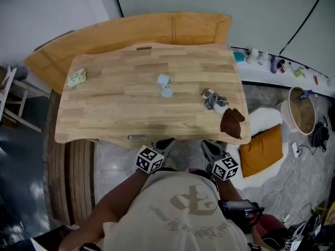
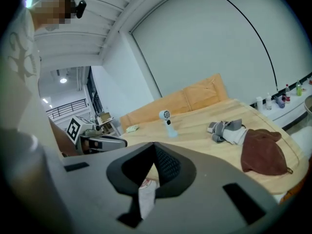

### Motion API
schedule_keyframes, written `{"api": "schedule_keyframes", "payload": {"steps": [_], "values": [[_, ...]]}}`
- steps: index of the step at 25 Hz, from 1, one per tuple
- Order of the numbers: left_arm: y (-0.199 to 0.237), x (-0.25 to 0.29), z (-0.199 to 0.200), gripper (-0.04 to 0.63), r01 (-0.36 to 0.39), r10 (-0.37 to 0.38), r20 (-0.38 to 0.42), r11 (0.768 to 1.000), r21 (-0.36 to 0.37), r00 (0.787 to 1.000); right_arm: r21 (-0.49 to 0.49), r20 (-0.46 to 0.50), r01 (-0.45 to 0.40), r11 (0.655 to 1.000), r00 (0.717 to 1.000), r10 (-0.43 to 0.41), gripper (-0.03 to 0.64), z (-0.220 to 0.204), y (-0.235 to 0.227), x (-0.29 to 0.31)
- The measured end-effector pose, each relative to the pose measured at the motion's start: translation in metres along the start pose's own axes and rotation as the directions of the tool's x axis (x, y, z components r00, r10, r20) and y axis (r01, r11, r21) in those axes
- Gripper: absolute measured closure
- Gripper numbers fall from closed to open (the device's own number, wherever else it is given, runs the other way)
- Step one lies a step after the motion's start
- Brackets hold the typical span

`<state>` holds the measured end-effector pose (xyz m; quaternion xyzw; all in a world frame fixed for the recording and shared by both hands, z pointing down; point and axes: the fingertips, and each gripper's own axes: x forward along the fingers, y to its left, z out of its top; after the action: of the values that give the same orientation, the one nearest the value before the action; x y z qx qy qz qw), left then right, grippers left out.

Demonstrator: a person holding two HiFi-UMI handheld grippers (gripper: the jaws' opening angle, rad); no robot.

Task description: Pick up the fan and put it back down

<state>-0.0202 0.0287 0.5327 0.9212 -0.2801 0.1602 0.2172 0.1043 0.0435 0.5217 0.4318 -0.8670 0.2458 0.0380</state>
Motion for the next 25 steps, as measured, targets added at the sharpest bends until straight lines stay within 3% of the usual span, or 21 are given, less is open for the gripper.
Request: {"api": "schedule_keyframes", "payload": {"steps": [11,25], "values": [[0.059,-0.026,-0.001,0.584,-0.089,0.092,0.026,0.992,-0.090,0.995,-0.014,-0.052,-0.057,0.998,0.997,0.056,0.604,0.013,0.008,0.055],[0.098,0.021,0.030,0.584,-0.188,0.190,-0.001,0.972,-0.137,0.982,-0.004,-0.101,-0.207,0.978,0.973,0.206,0.604,0.043,-0.037,0.111]]}}
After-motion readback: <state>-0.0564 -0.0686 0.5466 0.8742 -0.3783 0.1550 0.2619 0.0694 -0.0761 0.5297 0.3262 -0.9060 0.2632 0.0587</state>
